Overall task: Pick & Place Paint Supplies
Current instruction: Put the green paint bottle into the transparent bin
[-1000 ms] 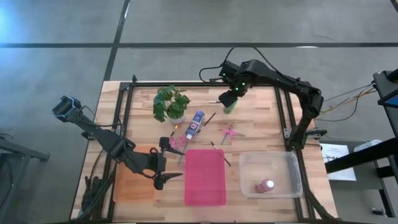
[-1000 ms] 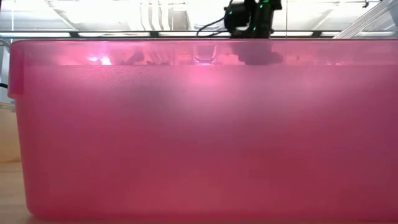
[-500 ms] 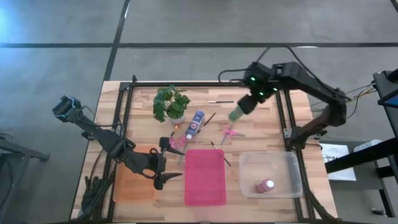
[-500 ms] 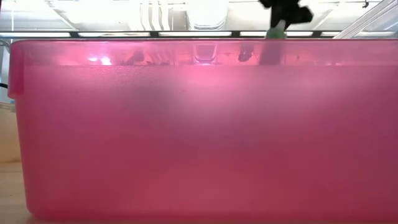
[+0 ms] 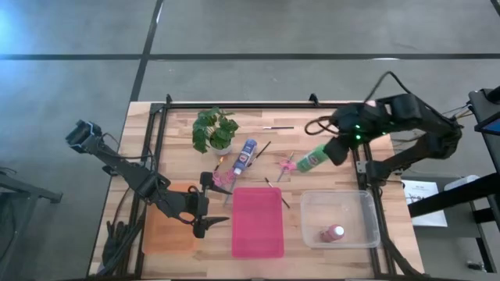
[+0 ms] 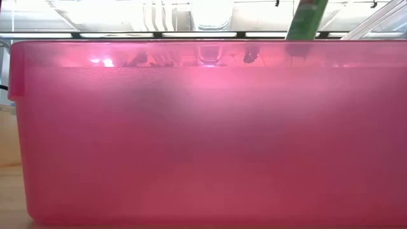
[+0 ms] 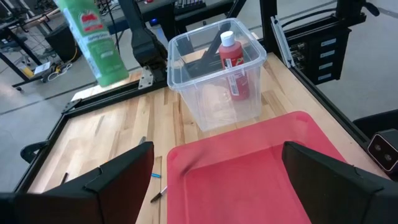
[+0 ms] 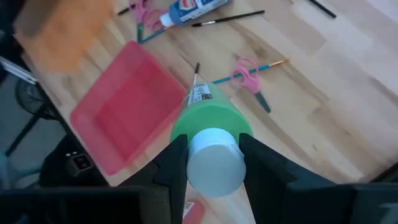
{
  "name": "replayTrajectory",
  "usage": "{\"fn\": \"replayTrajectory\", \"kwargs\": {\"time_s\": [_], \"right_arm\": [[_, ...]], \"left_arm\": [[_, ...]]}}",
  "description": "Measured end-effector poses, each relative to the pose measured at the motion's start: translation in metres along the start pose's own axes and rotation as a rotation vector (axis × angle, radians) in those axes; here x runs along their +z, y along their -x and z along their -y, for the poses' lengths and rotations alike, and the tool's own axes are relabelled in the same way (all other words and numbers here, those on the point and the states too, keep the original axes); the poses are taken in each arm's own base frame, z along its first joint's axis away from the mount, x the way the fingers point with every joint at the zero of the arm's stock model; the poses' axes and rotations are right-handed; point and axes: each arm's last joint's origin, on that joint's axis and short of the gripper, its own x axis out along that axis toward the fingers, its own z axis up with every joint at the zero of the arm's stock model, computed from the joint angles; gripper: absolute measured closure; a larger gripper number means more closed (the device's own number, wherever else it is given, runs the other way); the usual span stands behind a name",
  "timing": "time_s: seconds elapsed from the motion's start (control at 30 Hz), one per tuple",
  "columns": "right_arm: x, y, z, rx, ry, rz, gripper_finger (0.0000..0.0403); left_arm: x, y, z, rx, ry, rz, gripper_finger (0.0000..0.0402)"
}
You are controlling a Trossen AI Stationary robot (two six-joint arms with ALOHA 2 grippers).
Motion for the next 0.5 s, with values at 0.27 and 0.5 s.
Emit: {"fn": "replayTrajectory", "kwargs": {"time_s": [0.27,0.5], "right_arm": [[-0.026,0.009,-0.012,0.05,-0.033,-0.04,0.0289],[-0.045,0.009,-0.024,0.07,-0.052,-0.08,0.0289]], "left_arm": [[0.0,0.0,0.0,0.0,0.0,0.0,0.0041],[0.0,0.0,0.0,0.0,0.0,0.0,0.0041]]}}
